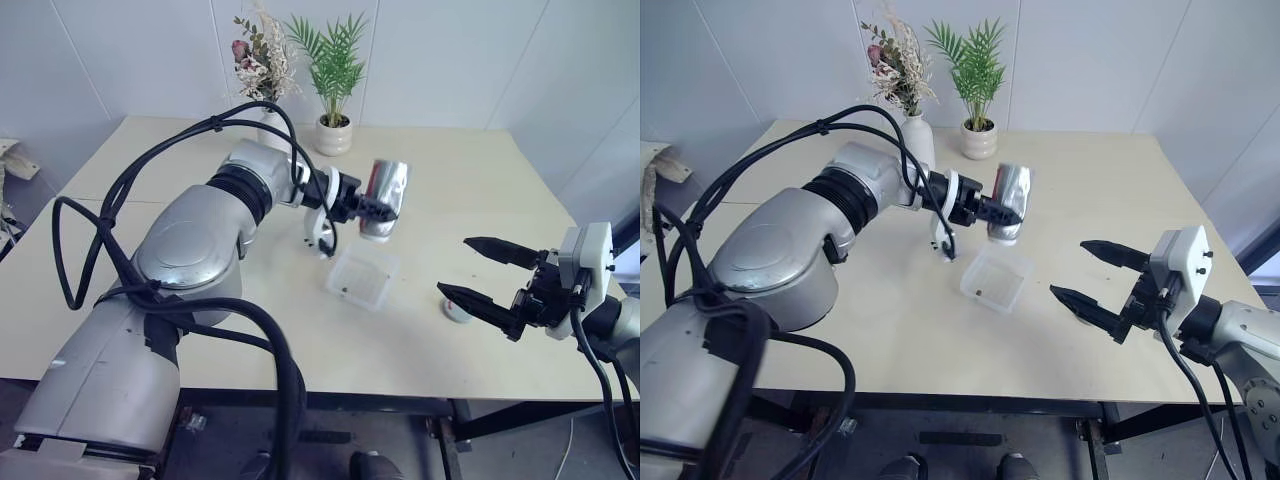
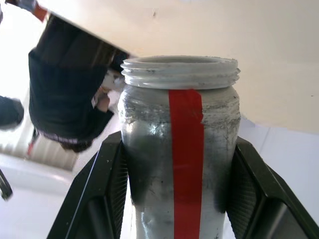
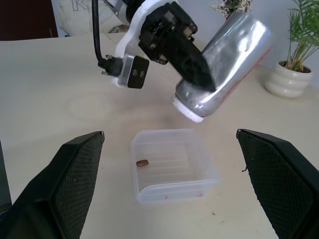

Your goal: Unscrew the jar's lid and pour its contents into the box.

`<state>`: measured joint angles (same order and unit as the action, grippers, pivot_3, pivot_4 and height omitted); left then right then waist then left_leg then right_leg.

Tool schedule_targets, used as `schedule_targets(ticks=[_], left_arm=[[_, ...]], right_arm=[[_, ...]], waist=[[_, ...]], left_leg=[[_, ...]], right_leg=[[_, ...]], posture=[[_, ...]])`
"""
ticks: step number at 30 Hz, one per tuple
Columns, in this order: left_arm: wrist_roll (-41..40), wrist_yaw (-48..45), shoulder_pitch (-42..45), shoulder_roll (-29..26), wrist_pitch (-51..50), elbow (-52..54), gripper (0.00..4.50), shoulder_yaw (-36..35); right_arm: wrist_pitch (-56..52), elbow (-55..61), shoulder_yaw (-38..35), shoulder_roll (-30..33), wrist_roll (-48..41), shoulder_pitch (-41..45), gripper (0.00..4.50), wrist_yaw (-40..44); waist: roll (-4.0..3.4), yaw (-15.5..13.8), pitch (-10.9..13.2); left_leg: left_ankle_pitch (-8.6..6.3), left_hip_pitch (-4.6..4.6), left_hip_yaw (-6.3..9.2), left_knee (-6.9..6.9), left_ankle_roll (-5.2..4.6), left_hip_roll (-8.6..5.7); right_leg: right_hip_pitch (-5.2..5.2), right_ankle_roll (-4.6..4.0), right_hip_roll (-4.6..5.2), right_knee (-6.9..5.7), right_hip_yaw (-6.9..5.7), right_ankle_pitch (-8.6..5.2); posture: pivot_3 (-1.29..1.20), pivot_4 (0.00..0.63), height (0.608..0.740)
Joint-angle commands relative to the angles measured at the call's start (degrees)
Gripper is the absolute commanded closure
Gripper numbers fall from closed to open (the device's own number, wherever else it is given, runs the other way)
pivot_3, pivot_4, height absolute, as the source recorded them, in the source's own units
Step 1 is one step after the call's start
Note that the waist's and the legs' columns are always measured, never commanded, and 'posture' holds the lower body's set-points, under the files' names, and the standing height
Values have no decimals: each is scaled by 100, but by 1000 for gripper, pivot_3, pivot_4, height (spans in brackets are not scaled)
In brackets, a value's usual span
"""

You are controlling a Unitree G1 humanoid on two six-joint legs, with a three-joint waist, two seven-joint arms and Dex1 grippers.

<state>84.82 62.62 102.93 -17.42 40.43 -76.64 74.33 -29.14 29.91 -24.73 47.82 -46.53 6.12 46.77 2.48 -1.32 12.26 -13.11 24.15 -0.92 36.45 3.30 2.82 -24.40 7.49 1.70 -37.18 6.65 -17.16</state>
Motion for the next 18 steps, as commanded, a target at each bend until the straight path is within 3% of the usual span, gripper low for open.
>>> schedule_targets(ticks=[1,5,7,10,14,18], left_arm=[[-1841,-1790,-183,-224,1139,-294,2223,-1636],[-3679,-3967,-748,-293,1920,-307,2223,-3305],[-5337,-5949,-1205,-119,1502,-336,2223,-4775],[-6946,-7777,-1668,49,524,-127,2223,-6274],[-8414,-8758,-2217,123,-1071,92,2223,-7773],[-9397,-9290,-2893,220,-2104,347,2223,-8739]], right_arm=[[4,160,-51,19,-55,0,20,-20],[21,152,-50,25,-85,20,20,34],[43,69,-73,31,-144,105,20,103],[106,17,-154,41,-215,112,20,283],[173,50,-330,43,-385,-1,20,590],[200,-19,-467,-23,-593,6,20,734]], waist=[[-2,11,-1],[-3,6,-2],[-6,2,-3],[-7,11,-4],[-11,95,-6],[-18,177,-10]], left_leg=[[0,-3,-6,-1,0,0],[2,-10,-13,3,0,0],[3,-9,-15,10,-1,0],[4,-3,-14,32,-5,0],[2,-5,-12,64,-10,1],[10,-14,-1,75,-14,0]], right_leg=[[-1,-1,0,-3,5,0],[-1,-2,0,-15,9,0],[0,-3,0,-20,10,0],[-1,-6,-1,-31,8,3],[1,-5,-2,-59,10,4],[13,1,-2,-72,8,12]], posture=[[0,150,740],[0,150,740],[0,150,740],[0,150,740],[0,150,740],[0,150,740]])
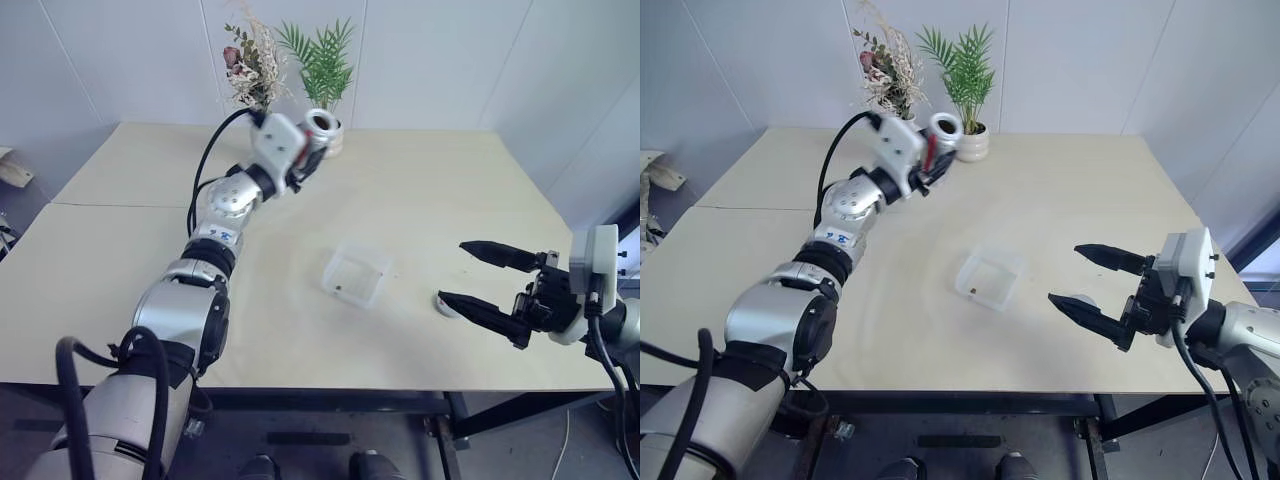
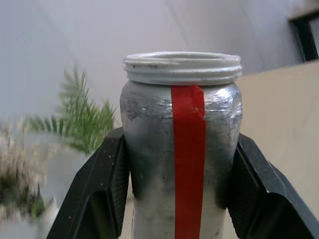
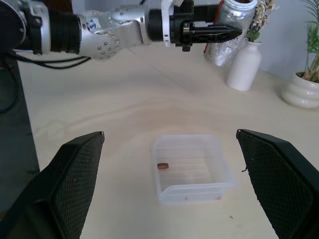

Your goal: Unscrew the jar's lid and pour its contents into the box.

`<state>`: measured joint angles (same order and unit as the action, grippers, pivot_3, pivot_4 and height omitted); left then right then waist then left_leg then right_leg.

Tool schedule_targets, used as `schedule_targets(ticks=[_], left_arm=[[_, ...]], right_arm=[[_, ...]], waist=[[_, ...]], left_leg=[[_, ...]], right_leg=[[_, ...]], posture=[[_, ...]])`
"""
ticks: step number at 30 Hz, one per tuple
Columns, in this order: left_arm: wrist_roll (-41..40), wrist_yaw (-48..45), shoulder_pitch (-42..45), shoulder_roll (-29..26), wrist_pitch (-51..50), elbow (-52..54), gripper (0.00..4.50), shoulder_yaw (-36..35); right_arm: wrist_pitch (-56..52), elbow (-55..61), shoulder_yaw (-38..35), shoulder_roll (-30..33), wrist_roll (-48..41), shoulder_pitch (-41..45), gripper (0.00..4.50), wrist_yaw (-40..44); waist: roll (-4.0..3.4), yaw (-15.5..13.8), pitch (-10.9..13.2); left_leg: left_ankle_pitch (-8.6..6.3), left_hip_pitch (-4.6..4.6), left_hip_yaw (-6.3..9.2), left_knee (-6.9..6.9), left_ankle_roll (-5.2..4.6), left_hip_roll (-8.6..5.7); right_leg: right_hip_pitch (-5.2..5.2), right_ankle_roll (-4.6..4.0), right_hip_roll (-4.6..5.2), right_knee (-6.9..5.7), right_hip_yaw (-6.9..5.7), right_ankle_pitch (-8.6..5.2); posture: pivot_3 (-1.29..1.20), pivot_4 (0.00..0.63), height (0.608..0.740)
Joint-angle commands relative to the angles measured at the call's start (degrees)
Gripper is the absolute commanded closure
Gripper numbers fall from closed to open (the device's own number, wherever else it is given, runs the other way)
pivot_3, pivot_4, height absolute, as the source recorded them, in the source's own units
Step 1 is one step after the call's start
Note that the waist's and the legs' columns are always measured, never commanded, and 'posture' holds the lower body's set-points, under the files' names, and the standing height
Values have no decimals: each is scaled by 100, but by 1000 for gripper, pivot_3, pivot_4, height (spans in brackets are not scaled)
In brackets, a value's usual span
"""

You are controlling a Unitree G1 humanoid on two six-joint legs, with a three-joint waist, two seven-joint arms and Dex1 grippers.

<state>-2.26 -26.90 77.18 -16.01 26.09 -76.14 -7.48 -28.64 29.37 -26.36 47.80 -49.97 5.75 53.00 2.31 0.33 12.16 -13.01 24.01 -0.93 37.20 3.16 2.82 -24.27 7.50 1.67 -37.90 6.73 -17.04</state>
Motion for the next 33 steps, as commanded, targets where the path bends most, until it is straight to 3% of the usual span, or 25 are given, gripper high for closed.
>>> schedule_targets(ticks=[1,7,12,20,33], left_arm=[[-871,-413,-498,106,-934,355,2223,-729],[-1192,-445,-1189,238,-1507,677,2223,-1020],[-1053,-835,-1563,346,-1546,792,2223,-802],[-587,-1416,-1799,214,-1030,824,2223,-253],[-337,-1911,-1912,-58,-418,944,2223,-21]], right_arm=[[161,-8,-307,-55,-287,76,20,115],[327,-271,-152,-238,-283,358,20,109],[332,-454,63,-226,-183,590,20,159],[330,-603,112,-152,-33,703,20,237],[314,-572,79,-160,75,621,20,283]], waist=[[-1,20,-1],[1,115,0],[1,148,-1],[0,145,-1],[0,157,-1]], left_leg=[[4,-8,1,0,-2,0],[7,-69,11,-1,-4,0],[8,-81,10,-5,-6,0],[7,-77,10,-16,-6,0],[6,-77,10,-22,-6,1]], right_leg=[[9,1,0,1,0,5],[83,0,-1,26,-7,15],[97,0,-1,38,-6,21],[92,-1,-1,48,-5,20],[92,-2,-1,53,-4,19]], posture=[[0,150,740],[0,150,740],[0,150,740],[0,150,740],[0,150,740]])
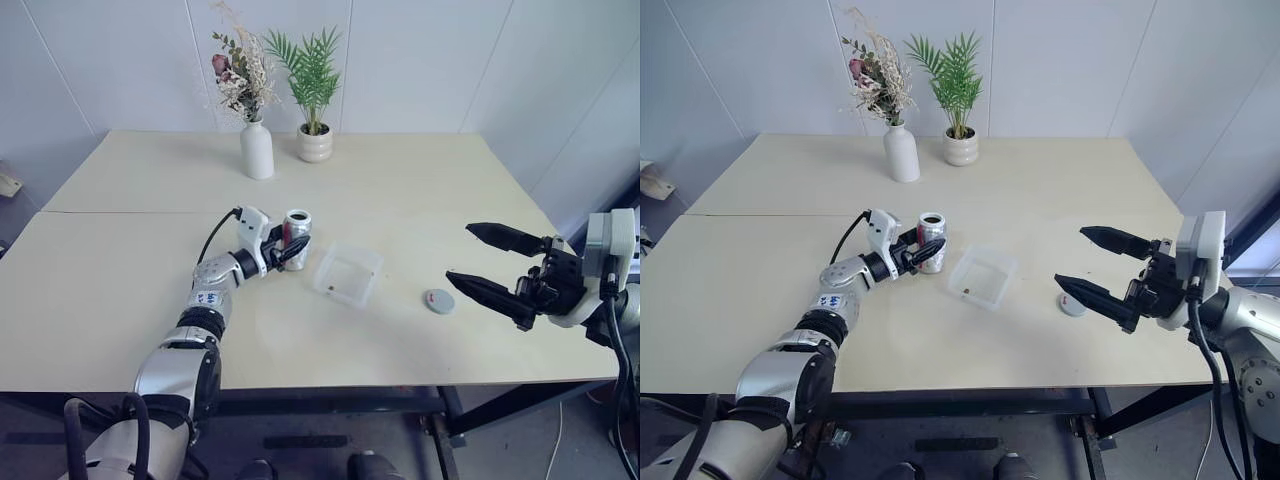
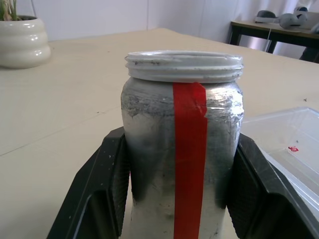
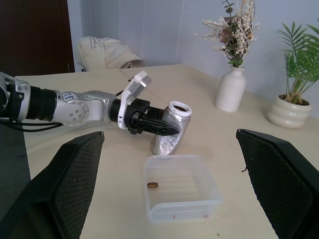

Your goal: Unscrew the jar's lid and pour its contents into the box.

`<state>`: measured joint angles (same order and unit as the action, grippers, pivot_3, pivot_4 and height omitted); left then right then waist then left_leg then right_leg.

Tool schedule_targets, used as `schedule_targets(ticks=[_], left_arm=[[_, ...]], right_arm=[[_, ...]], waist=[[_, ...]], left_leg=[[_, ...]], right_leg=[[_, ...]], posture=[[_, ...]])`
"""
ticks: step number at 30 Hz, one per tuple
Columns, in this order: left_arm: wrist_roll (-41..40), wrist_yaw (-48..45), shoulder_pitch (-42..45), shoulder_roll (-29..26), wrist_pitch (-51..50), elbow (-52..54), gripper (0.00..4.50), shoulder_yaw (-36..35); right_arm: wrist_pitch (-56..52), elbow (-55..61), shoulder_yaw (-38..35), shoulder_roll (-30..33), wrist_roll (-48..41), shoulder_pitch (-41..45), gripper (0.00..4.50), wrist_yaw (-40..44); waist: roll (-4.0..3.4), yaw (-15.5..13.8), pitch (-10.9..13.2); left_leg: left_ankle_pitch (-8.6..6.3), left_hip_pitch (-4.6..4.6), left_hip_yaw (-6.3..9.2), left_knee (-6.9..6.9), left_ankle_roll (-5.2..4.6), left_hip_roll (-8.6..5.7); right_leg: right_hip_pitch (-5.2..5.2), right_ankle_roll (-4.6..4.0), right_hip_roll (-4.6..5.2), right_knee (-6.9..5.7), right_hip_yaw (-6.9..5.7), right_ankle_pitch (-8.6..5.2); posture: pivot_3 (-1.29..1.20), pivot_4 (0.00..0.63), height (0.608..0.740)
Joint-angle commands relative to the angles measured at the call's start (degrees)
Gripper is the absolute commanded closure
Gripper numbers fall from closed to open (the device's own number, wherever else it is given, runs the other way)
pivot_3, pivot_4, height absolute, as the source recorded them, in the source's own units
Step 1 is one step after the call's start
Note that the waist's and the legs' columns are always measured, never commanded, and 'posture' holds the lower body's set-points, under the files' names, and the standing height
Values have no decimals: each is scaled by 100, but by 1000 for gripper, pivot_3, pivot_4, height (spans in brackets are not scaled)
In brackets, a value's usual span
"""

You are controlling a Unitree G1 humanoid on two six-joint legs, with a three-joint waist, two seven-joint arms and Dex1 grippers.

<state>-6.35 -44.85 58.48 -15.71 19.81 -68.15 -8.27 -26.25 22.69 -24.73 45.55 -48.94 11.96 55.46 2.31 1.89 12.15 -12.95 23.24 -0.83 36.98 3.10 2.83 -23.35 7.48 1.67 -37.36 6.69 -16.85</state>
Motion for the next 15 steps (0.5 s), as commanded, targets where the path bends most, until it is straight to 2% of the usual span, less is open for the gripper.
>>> schedule_targets(ticks=[1,4,11,12,15], left_arm=[[94,-128,-52,-112,257,145,2223,85],[11,-61,-40,-129,195,137,2223,11],[-38,-329,-83,-243,180,257,183,14],[-49,-426,-100,-261,191,286,46,24],[-51,-704,-130,-371,135,412,46,64]], right_arm=[[75,89,-79,63,-25,9,20,37],[78,68,-55,62,-10,38,20,42],[77,-20,-8,85,43,144,0,94],[77,-29,-6,88,48,152,0,102],[68,-69,14,104,63,213,0,134]], waist=[[0,-1,0],[0,-3,0],[0,0,0],[0,2,0],[0,3,0]], left_leg=[[0,0,0,-1,0,0],[0,1,0,0,0,0],[-1,2,0,-5,-1,1],[-1,3,0,-7,-1,1],[-2,3,0,-13,-1,1]], right_leg=[[0,0,0,0,0,0],[0,0,0,2,0,0],[-1,0,0,9,0,0],[-1,0,0,11,0,0],[-1,-1,0,19,0,0]], posture=[[0,150,740],[0,150,740],[0,150,740],[0,150,740],[0,150,740]])
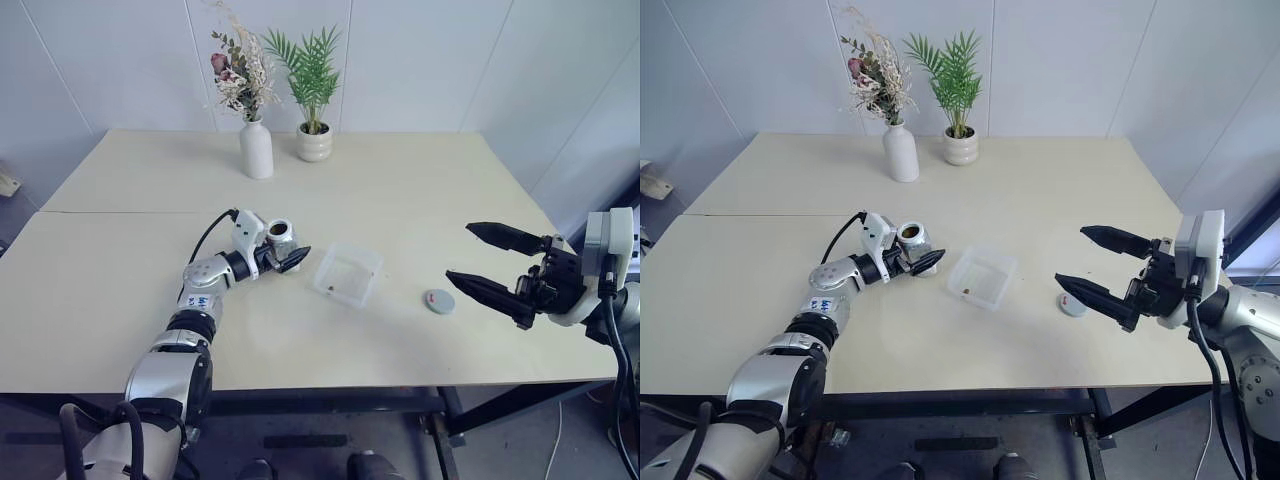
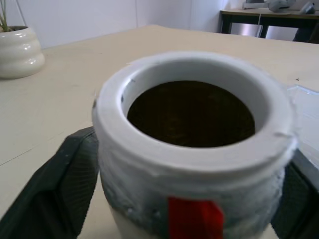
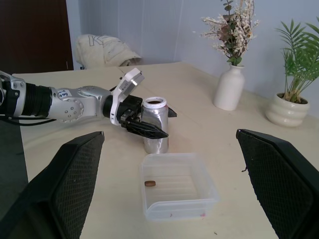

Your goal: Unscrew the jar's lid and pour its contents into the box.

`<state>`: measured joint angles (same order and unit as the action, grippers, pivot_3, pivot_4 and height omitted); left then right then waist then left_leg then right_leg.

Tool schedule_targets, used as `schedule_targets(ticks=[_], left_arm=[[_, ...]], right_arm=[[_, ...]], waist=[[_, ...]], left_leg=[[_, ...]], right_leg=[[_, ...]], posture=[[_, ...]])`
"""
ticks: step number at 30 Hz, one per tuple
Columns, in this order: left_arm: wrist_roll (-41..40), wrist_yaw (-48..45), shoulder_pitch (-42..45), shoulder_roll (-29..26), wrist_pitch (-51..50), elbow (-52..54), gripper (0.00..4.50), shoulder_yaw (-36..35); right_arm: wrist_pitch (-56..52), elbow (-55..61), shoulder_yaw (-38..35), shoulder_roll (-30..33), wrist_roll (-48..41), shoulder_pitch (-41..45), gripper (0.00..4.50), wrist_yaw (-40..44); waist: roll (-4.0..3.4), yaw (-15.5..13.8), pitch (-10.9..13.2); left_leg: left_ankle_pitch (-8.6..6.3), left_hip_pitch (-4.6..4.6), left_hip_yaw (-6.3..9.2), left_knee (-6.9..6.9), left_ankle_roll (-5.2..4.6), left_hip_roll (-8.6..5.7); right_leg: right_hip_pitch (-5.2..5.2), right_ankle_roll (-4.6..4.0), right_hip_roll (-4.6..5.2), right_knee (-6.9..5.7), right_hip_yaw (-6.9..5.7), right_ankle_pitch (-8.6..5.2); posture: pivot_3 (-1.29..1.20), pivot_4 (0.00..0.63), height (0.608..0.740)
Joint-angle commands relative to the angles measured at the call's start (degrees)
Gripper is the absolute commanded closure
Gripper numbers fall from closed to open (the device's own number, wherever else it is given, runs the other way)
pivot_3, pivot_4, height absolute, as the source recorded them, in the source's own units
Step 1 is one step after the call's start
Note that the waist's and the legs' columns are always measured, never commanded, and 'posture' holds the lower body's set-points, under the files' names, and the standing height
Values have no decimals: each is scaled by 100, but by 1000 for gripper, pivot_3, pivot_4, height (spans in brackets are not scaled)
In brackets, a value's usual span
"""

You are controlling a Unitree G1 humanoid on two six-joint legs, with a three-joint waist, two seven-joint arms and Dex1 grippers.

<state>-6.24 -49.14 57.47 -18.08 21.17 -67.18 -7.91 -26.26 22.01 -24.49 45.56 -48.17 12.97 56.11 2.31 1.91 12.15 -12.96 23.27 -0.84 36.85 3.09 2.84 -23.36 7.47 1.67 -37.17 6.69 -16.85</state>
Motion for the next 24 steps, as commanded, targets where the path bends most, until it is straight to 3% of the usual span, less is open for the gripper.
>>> schedule_targets(ticks=[1,15,24], left_arm=[[-78,-459,-48,-180,-72,392,46,52],[-204,-2201,-159,-983,-985,1009,46,186],[-407,-3642,48,-2044,-1338,837,46,29]], right_arm=[[69,-28,-3,112,-3,134,0,89],[65,-200,13,160,74,172,0,365],[-137,95,-433,507,-77,-253,0,405]], waist=[[0,2,0],[0,-3,0],[0,18,0]], left_leg=[[0,0,0,-3,0,0],[0,1,-3,-74,1,4],[-1,2,-3,-75,2,7]], right_leg=[[0,0,0,3,0,0],[-20,-14,0,32,-5,-8],[-21,-22,0,32,-8,-13]], posture=[[0,150,740],[0,150,740],[0,150,740]])
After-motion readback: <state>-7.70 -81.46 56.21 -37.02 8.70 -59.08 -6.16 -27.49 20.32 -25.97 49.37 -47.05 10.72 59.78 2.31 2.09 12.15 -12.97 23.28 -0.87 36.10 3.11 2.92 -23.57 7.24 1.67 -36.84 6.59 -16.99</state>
